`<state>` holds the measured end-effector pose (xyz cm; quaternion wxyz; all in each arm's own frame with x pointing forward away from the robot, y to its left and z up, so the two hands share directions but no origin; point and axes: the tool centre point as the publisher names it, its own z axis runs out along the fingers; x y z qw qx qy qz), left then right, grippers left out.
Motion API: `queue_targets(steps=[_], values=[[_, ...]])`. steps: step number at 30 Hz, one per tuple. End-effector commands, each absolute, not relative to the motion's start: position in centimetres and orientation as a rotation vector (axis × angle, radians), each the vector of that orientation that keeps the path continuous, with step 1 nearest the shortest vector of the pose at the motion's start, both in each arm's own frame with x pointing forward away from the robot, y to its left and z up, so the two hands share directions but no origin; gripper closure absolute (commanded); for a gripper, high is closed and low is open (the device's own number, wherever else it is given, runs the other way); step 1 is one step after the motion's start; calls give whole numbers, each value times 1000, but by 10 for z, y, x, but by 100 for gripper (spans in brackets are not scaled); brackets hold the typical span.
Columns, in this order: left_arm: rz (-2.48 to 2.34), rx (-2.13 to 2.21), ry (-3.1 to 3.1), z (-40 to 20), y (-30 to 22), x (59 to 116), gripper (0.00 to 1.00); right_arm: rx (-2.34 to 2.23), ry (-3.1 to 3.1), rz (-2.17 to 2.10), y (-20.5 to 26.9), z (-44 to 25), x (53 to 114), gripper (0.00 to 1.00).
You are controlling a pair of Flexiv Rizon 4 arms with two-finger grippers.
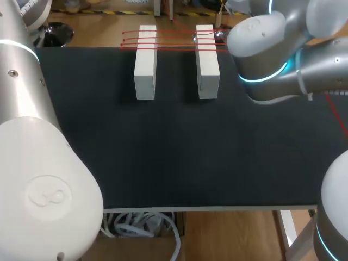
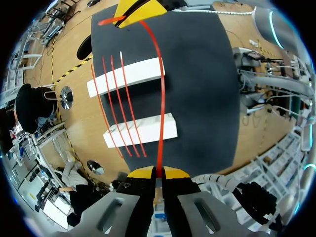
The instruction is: Grab the tape and strap the tape.
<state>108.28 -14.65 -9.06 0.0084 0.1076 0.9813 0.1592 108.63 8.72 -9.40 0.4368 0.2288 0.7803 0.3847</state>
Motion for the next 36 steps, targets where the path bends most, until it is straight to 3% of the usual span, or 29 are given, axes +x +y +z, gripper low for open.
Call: queue_targets(steps=[1, 24, 36], values=[[503, 339, 3067, -89, -147, 1083, 100, 608, 1984, 893, 89, -91, 1085, 100], [503, 339, 3067, -89, -147, 1083, 100, 181, 2164, 3, 123, -71, 1088, 100], [503, 339, 3067, -89, -147, 1083, 100, 211, 2066, -227, 107, -82, 1080, 100]])
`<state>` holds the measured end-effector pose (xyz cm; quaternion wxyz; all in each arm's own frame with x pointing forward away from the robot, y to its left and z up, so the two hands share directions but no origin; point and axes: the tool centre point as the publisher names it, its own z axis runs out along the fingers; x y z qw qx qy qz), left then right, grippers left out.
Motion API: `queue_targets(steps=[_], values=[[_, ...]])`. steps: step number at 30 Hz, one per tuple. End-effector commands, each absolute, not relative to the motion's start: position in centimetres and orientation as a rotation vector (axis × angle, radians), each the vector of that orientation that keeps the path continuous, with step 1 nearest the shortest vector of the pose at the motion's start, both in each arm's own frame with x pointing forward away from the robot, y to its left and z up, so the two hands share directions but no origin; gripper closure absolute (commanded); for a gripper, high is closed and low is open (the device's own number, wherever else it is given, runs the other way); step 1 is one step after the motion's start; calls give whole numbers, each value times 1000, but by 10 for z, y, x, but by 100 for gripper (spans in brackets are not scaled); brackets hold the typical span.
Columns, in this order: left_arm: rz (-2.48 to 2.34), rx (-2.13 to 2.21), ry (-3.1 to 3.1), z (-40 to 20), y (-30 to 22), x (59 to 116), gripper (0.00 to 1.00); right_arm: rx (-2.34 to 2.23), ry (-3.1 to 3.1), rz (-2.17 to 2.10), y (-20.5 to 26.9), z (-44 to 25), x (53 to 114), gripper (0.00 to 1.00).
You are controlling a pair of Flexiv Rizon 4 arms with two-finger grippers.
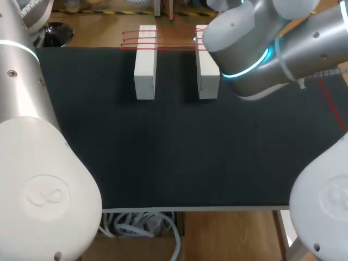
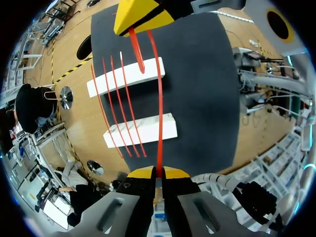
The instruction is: Grab the tape and strap the tape.
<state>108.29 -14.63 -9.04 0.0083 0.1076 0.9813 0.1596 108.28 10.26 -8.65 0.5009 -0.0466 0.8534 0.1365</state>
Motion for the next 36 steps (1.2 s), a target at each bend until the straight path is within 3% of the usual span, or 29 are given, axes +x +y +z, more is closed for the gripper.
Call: queue_targets(steps=[1, 36], values=[[503, 339, 3067, -89, -147, 1083, 100, 210, 2054, -235, 107, -81, 1081, 100], [503, 339, 3067, -89, -147, 1083, 100, 1, 1987, -156, 155, -80, 1090, 100]])
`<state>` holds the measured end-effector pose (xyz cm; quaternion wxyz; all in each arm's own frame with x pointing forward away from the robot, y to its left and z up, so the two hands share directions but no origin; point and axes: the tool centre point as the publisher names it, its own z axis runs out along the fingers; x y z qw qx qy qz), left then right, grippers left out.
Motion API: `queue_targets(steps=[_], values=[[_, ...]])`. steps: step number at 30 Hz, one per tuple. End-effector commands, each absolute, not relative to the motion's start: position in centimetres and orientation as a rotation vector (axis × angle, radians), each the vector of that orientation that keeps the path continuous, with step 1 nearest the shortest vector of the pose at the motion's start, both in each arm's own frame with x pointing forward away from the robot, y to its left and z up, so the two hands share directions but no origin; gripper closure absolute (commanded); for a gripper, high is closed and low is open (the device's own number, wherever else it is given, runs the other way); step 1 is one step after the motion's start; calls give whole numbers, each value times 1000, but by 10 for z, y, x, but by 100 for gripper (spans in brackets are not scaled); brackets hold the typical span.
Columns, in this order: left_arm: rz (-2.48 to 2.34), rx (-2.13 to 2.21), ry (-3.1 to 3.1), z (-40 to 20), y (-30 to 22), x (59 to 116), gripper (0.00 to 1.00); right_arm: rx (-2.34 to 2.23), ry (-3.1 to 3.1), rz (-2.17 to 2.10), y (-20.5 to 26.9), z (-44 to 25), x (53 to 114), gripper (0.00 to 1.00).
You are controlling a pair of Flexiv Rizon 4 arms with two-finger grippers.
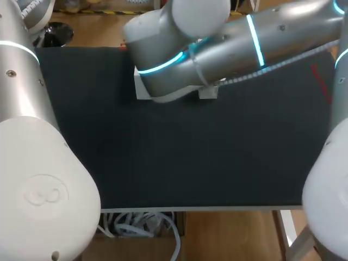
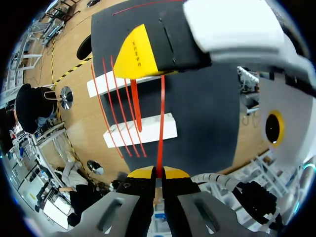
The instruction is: Grab the tape and strap the tape.
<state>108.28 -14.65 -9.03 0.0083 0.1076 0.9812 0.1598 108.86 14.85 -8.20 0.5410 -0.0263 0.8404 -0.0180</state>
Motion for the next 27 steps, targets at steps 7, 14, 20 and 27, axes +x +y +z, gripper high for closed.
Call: queue_targets(steps=[7, 14, 20, 27], values=[[503, 339, 3067, -89, -147, 1083, 100, 43, 1979, -43, 129, -83, 1089, 100], [503, 339, 3067, -89, -147, 1083, 100, 17, 1970, -22, 113, -84, 1091, 100], [503, 339, 3067, -89, -147, 1083, 100, -45, 1979, 22, 120, -90, 1098, 100], [503, 339, 3067, -89, -147, 1083, 100, -141, 1951, 14, 136, -81, 1099, 100]])
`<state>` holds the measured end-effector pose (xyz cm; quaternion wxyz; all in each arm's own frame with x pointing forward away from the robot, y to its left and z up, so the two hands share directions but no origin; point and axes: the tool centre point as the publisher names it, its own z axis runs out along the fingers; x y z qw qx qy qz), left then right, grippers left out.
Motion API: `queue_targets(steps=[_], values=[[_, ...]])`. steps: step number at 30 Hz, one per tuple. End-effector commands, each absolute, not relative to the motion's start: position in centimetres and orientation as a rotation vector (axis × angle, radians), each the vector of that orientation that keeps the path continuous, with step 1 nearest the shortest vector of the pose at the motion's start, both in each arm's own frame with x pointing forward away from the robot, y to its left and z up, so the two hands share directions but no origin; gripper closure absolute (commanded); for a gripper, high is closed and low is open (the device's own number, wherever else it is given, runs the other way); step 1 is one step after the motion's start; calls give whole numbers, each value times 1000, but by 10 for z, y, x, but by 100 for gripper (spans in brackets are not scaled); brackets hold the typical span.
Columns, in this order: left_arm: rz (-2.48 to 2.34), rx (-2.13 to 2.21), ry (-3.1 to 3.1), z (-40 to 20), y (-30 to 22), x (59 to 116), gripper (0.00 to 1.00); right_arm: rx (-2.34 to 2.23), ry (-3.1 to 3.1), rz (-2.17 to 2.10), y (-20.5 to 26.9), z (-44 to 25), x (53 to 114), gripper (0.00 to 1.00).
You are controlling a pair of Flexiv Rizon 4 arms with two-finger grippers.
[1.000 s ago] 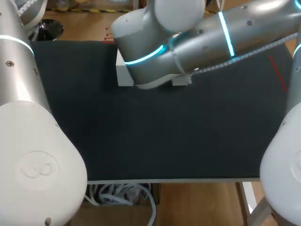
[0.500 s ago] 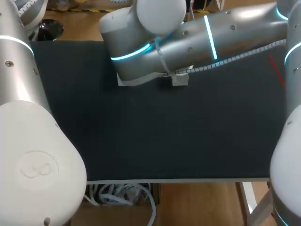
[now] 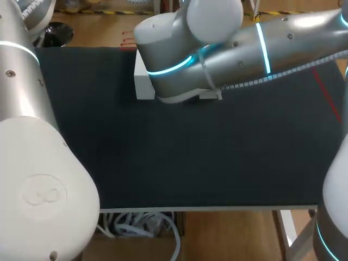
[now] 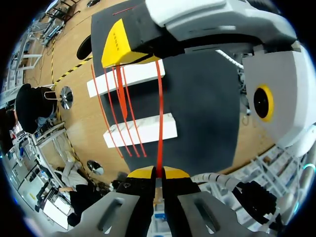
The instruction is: Grab the tape and strap the tape.
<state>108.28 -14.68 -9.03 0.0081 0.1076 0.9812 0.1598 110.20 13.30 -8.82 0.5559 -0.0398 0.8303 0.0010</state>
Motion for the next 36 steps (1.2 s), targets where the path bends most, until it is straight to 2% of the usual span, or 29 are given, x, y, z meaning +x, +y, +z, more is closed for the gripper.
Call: queue_targets(steps=[1, 36], values=[[503, 339, 3067, -89, -147, 1083, 100, -153, 1945, 11, 139, -79, 1098, 100], [503, 339, 3067, -89, -147, 1083, 100, -283, 1897, -27, 179, -77, 1094, 100]])
